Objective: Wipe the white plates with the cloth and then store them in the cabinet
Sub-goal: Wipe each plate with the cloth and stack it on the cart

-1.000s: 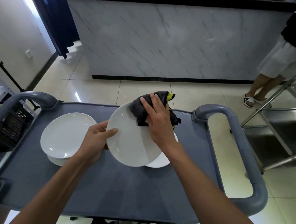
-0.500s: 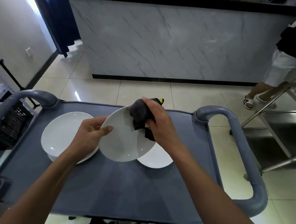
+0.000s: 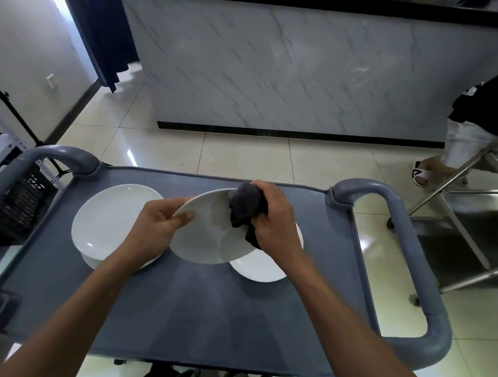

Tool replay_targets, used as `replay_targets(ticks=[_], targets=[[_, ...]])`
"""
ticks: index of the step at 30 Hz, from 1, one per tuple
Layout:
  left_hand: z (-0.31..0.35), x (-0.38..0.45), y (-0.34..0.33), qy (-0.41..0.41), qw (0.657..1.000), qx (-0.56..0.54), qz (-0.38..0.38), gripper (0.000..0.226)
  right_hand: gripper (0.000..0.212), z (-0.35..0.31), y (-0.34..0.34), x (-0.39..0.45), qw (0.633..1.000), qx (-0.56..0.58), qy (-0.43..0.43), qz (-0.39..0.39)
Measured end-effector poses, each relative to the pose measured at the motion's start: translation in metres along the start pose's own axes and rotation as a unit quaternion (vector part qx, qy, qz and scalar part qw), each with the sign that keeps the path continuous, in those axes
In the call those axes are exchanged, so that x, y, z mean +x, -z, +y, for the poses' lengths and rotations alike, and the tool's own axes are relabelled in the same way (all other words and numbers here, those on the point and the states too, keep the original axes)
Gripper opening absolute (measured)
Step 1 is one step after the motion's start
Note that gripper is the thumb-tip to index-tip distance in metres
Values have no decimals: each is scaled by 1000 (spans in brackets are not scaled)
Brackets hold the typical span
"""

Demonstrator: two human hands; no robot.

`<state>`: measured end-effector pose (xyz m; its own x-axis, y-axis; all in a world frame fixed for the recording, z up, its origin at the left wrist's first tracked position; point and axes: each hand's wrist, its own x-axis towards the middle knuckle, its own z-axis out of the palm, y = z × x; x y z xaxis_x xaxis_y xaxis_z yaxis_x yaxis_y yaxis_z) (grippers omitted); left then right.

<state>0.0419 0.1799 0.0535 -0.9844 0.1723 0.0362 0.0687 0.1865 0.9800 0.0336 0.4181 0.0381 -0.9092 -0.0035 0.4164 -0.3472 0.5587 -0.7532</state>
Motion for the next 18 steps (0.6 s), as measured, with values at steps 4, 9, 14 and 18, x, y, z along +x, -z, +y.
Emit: replay_targets(ticks=[4, 9, 14, 18], targets=[[-5, 0, -5, 8, 999, -39, 7, 29, 57, 0, -2, -6, 999, -3, -3, 41], [-18, -8, -3, 30, 998, -58, -9, 30, 51, 3, 2, -11, 995, -14, 24, 91], [-41, -20, -7, 201, 971, -46, 121, 30, 51, 3, 5, -18, 993, -34, 38, 110], [-41, -23, -8, 282, 947, -83, 131, 58, 48, 2, 5, -25, 992, -50, 57, 101]])
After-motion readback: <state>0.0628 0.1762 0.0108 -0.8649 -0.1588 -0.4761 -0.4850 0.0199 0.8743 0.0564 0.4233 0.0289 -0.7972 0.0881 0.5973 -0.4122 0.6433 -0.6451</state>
